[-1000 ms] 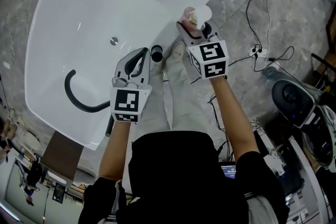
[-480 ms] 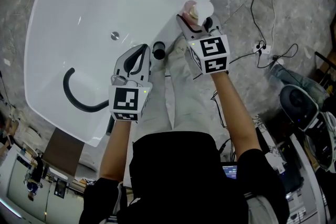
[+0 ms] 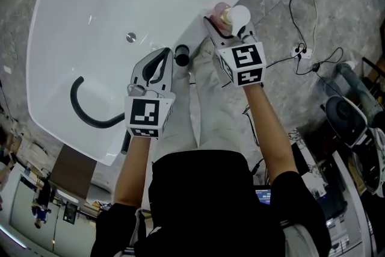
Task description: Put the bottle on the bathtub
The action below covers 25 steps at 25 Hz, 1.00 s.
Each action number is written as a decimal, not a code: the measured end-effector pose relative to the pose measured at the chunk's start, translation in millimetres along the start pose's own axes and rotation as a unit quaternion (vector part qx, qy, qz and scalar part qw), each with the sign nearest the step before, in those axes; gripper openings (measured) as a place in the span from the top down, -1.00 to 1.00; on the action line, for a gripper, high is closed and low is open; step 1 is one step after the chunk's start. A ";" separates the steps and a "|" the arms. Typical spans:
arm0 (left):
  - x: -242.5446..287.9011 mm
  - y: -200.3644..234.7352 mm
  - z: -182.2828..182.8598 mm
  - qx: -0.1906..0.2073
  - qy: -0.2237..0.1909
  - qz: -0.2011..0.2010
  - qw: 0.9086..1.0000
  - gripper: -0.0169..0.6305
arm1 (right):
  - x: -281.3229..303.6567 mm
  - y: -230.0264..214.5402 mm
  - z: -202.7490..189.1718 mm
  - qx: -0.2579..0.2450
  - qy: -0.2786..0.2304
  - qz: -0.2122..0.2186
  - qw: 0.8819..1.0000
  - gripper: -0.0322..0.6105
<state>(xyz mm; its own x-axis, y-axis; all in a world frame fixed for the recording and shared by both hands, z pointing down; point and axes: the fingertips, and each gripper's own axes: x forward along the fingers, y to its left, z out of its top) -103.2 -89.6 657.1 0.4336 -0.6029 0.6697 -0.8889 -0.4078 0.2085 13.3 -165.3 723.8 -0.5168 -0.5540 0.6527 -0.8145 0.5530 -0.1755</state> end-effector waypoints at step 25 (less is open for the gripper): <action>3.1 -11.3 -1.6 -0.006 0.005 -0.006 1.000 0.91 | -7.1 20.1 -12.4 -0.046 -0.001 0.004 0.999 0.14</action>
<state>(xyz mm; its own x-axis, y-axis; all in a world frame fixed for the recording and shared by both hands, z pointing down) -92.1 -85.8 658.0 0.4429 -0.5913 0.6739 -0.8852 -0.4074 0.2244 3.8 -142.5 724.8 -0.5238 -0.5509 0.6498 -0.7827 0.6122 -0.1119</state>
